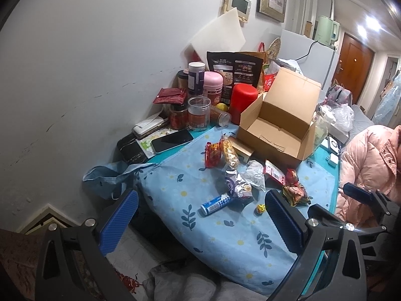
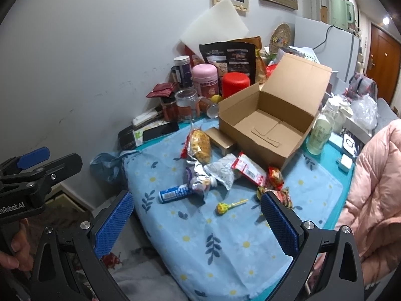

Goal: Organize snacks

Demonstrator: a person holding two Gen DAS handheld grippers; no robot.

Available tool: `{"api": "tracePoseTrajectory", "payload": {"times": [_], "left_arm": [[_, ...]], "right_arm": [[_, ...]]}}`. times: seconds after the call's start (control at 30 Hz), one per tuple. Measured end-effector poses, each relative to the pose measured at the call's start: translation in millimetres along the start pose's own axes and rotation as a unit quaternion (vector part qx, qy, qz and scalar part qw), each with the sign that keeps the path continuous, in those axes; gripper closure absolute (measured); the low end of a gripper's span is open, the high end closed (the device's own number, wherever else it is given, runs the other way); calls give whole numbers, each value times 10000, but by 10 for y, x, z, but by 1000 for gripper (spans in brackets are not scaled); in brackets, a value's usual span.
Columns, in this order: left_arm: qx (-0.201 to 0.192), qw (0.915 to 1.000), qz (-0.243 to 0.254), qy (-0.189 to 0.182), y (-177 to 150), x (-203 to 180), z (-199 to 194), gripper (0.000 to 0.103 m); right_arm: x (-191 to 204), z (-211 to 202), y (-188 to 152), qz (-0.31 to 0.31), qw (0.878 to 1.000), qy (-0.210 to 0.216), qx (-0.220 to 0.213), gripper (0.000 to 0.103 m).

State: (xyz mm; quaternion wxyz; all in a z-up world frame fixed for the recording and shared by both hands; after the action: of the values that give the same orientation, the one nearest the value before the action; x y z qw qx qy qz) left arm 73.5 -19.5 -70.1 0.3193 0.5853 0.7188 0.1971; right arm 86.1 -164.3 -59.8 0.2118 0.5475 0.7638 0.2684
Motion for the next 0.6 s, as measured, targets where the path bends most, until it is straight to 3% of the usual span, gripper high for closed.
{"api": "tracePoseTrajectory", "payload": {"times": [0.3,0.6], "left_arm": [[261,9993,74,-244,-42,-78,210,0],[615,9978,103,-236,-129,-91,599,0]], "right_arm": [[-98,177,-100,169,9995,41,261,0],[-192,459,-237,273,9982,76,536,0]]}}
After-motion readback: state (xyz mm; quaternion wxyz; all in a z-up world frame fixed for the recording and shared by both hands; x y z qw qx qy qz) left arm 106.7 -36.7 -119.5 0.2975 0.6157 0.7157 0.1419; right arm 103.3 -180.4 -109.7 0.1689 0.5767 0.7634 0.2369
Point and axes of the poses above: each gripper's, at about its wrist camera, not at the fingertips, and z roughly the way its jaws point, x to its left, y to its top, the point moved 10 cm from there along z, roughly the way its jaws point, and after that the axes turned 15 degrees about -z, right-handed, at the moved point
